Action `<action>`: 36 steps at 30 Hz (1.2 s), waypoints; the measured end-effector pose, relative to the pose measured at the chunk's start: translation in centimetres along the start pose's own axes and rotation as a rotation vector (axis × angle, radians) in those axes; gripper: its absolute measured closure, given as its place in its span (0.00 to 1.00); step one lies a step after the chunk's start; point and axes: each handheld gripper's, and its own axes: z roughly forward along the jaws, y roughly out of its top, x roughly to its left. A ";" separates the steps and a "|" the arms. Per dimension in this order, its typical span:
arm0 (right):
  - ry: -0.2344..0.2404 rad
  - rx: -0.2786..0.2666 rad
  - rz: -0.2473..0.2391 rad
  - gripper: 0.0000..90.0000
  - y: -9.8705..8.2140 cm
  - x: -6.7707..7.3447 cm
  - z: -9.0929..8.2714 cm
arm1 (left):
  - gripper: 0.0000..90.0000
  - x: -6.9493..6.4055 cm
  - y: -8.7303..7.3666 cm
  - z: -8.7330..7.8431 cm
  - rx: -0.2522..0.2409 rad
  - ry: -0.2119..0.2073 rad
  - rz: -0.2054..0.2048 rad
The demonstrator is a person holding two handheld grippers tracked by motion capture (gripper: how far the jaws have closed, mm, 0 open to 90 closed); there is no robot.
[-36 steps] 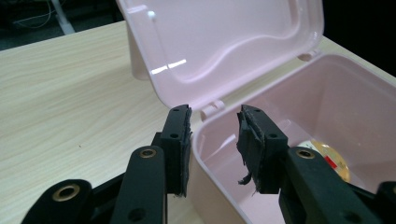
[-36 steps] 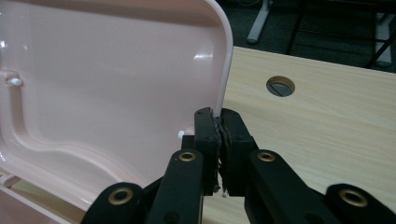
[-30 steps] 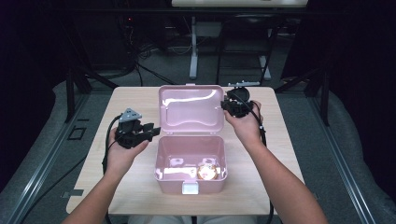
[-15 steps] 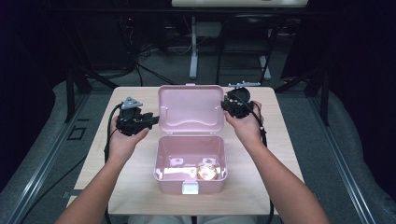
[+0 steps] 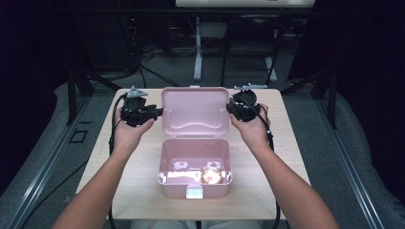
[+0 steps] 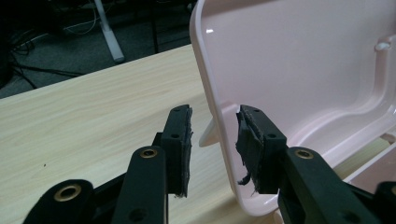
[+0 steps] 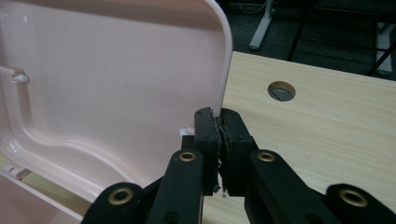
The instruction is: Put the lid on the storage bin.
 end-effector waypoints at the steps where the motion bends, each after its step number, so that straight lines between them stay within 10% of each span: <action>1: 0.000 0.000 -0.001 0.96 0.0 0.0 0.0 | 0.71 0.0 0.1 0.1 -0.002 0.002 -0.004; 36: 0.025 -0.015 -0.003 0.96 -0.3 0.2 -0.4 | 0.90 -0.3 2.3 1.3 0.008 0.050 -0.027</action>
